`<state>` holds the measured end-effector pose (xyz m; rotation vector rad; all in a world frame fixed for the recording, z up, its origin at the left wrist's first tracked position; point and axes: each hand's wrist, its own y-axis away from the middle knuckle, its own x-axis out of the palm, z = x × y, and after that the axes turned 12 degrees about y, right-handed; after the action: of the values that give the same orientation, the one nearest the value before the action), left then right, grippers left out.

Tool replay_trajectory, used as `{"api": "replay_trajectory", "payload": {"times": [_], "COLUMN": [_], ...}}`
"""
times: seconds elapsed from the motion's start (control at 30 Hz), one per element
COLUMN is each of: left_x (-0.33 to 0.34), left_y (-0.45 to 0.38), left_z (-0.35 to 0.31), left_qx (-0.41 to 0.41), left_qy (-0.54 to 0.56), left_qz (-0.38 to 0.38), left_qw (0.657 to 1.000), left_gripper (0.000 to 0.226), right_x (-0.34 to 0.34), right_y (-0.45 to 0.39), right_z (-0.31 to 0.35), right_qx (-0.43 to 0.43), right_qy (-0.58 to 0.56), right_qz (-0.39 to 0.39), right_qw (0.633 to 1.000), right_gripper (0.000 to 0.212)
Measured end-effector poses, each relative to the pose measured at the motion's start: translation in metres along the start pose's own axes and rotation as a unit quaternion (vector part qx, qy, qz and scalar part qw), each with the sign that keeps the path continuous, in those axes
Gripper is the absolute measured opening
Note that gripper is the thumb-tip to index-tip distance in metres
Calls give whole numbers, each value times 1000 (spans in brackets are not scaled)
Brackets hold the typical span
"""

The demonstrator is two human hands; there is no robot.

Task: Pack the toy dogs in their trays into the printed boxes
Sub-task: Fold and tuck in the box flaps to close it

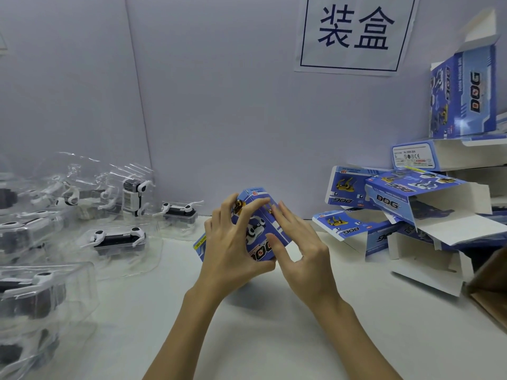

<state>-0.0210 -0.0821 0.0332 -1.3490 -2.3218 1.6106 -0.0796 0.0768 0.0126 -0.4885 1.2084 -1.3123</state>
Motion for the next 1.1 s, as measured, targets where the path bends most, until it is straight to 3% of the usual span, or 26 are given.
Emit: {"api": "replay_trajectory", "payload": {"times": [0.2, 0.7, 0.83, 0.97, 1.03, 1.1], "left_x": [1, 2, 5, 13, 16, 13], "left_y": [1, 2, 5, 9, 10, 9], "left_z": [-2, 1, 1, 5, 8, 15], "left_qx": [1, -8, -68, -73, -97, -144], "left_qy": [-5, 34, -41, -90, -44, 100], "left_qz": [-9, 16, 117, 214, 255, 227], "left_qw": [1000, 999, 990, 970, 961, 958], "left_gripper": [87, 95, 111, 111, 106, 86], "right_x": [4, -3, -14, -24, -27, -31], "right_y": [1, -6, -12, -8, -8, -12], "right_z": [1, 3, -11, -36, -44, -45], "right_qx": [1, 71, 245, 375, 429, 471], "right_qy": [13, -45, -44, -15, -7, -21], "right_qz": [-13, 27, -65, -71, -43, -7], "right_qw": [1000, 996, 966, 924, 902, 882], "right_gripper": [45, 44, 35, 29, 34, 54]}}
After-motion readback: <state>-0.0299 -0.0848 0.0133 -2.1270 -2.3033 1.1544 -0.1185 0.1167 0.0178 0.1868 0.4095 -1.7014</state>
